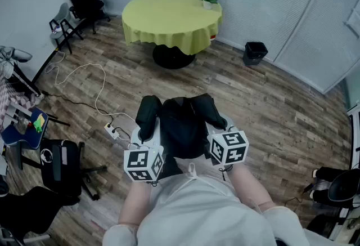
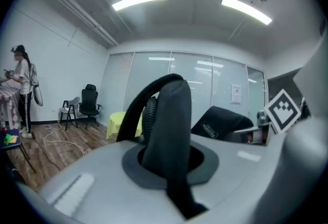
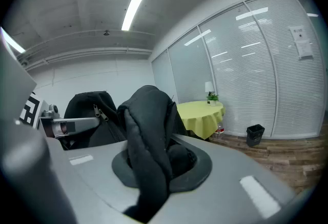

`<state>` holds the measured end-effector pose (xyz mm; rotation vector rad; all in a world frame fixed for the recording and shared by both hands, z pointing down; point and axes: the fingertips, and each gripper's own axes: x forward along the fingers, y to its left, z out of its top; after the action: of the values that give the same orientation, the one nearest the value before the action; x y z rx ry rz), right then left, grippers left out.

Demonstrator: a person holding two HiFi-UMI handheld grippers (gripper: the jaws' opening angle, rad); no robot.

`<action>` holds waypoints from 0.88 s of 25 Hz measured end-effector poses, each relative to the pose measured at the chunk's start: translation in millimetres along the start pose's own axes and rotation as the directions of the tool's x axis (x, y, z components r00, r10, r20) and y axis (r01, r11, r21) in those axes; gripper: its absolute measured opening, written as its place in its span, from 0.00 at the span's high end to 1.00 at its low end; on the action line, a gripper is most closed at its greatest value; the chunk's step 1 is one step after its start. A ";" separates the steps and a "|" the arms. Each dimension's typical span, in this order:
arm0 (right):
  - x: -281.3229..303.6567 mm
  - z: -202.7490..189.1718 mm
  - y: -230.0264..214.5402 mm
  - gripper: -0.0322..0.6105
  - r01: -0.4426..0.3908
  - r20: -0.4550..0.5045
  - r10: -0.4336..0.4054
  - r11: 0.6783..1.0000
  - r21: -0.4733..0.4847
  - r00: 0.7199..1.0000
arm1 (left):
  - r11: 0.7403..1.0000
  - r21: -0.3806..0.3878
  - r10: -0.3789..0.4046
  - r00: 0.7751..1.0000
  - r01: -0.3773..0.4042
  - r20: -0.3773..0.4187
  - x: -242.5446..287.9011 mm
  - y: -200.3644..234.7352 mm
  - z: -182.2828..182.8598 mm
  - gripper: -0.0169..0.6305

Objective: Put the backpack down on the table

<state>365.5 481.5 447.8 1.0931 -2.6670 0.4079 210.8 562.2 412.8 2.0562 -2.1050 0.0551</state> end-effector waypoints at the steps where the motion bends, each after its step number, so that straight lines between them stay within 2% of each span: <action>1: -0.4 -0.3 0.0 0.89 0.001 -0.002 -0.001 1.000 0.000 1.000 | 1.000 -0.001 -0.001 1.000 0.001 -0.001 -0.1 -0.1 -0.2 0.94; 10: 3.3 -2.9 -1.5 0.89 0.013 -0.015 -0.013 1.000 -0.006 1.000 | 1.000 0.020 -0.008 1.000 0.008 -0.002 5.4 0.7 -2.8 0.94; 15: 7.9 -5.1 -4.0 0.89 0.017 -0.024 -0.016 0.999 0.031 1.000 | 1.000 0.014 -0.018 1.000 0.019 -0.014 10.1 3.0 -5.8 0.94; 22: 47.4 -4.8 -13.9 0.89 0.015 -0.052 -0.013 0.999 0.029 0.999 | 1.000 0.008 -0.018 0.998 0.018 -0.058 46.0 25.3 -7.9 0.94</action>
<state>342.9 443.0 469.5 1.0941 -2.6152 0.4676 185.9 519.0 431.1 2.0528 -2.0555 0.1195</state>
